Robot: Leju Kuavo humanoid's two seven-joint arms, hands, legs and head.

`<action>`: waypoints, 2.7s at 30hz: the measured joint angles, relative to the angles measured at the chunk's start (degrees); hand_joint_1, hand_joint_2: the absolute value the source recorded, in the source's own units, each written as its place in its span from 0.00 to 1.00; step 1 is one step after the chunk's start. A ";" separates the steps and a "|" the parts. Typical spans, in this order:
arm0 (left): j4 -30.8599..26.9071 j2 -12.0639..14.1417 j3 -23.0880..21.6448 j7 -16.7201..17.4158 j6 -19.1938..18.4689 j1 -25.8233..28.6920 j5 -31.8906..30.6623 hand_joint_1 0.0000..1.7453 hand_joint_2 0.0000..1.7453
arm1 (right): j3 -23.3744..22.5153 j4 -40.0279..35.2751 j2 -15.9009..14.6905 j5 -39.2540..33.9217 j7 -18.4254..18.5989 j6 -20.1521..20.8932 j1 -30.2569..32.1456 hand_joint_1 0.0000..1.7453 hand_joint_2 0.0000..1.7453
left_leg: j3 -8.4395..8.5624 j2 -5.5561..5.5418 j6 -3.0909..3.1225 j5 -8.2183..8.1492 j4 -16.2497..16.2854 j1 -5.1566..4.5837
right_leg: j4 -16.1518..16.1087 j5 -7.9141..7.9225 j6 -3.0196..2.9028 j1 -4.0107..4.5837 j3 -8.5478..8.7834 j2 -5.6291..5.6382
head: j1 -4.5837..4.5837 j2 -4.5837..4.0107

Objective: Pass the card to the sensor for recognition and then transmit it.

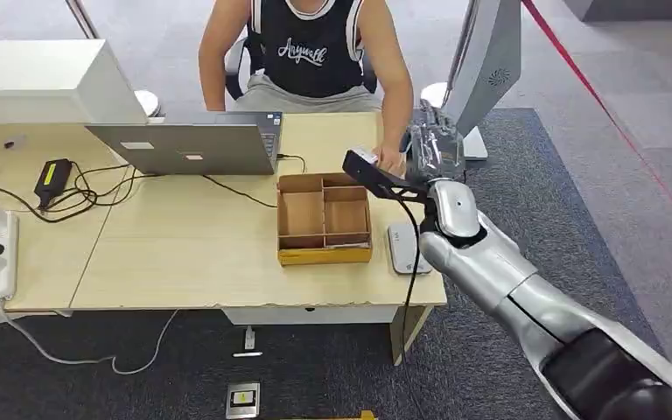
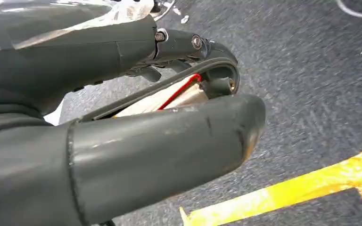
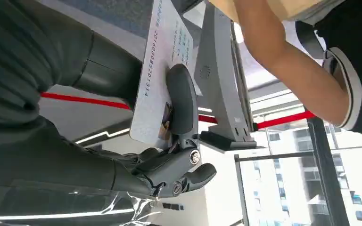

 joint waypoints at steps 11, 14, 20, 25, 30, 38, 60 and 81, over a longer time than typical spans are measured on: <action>0.02 0.02 -1.22 0.17 -0.20 -0.70 -0.11 0.00 0.00 | 2.58 8.03 6.60 -2.12 -1.29 1.75 -8.11 1.00 1.00 | -0.04 -0.01 0.00 0.00 0.00 0.02 | 0.01 0.00 0.00 0.02 -0.05 0.00 | 0.02 0.00; 0.04 0.02 -1.42 0.02 -0.15 -0.66 0.04 0.00 0.00 | 3.19 11.77 8.54 -3.50 -1.79 1.35 -9.60 1.00 1.00 | -0.05 -0.01 0.00 0.00 0.00 0.02 | 0.00 0.00 0.00 0.02 -0.05 0.00 | 0.02 0.02; 0.20 0.04 -1.49 0.00 -0.15 -0.55 0.31 0.00 0.00 | 3.63 18.41 11.52 -5.31 -2.21 0.39 -11.79 1.00 1.00 | -0.06 0.00 0.00 0.00 0.00 0.02 | 0.00 0.00 0.00 0.02 -0.07 0.00 | 0.02 0.00; 0.24 0.04 -1.49 -0.04 -0.02 -0.25 0.68 0.00 0.00 | 3.65 19.96 12.65 -5.40 -2.40 0.26 -11.94 1.00 1.00 | -0.06 0.00 0.00 0.00 0.00 0.02 | 0.00 0.00 0.00 0.02 -0.07 0.00 | 0.02 0.00; 0.24 0.07 -1.49 -0.26 0.02 -0.10 0.90 0.00 0.00 | 3.67 21.14 13.33 -5.51 -2.58 0.11 -11.93 1.00 1.00 | -0.06 0.00 0.00 0.00 0.00 0.02 | 0.00 0.00 0.00 0.02 -0.07 0.00 | 0.02 0.02; 0.26 0.07 -1.49 -0.52 0.13 0.22 0.98 0.00 0.00 | 3.78 22.42 14.05 -5.83 -2.84 0.02 -11.92 0.56 1.00 | -0.06 0.00 0.00 0.00 0.00 0.02 | 0.00 0.00 0.00 0.02 -0.08 0.00 | 0.00 0.00; 0.52 0.09 -1.49 -0.94 0.13 0.34 0.83 0.00 0.00 | 4.65 24.98 14.18 -8.66 -4.46 -3.68 -11.79 0.00 0.00 | -0.04 0.00 -0.01 0.00 0.01 0.02 | 0.00 0.00 -0.01 0.02 -0.08 0.00 | 0.02 0.02; 0.55 0.09 -1.38 -1.25 0.90 1.72 3.08 0.00 0.00 | 4.44 12.07 10.29 -19.39 -16.11 -9.51 -1.51 0.00 1.00 | 0.00 0.01 -0.01 0.00 0.00 0.03 | -0.01 -0.01 -0.01 0.03 -0.04 0.00 | 0.02 0.00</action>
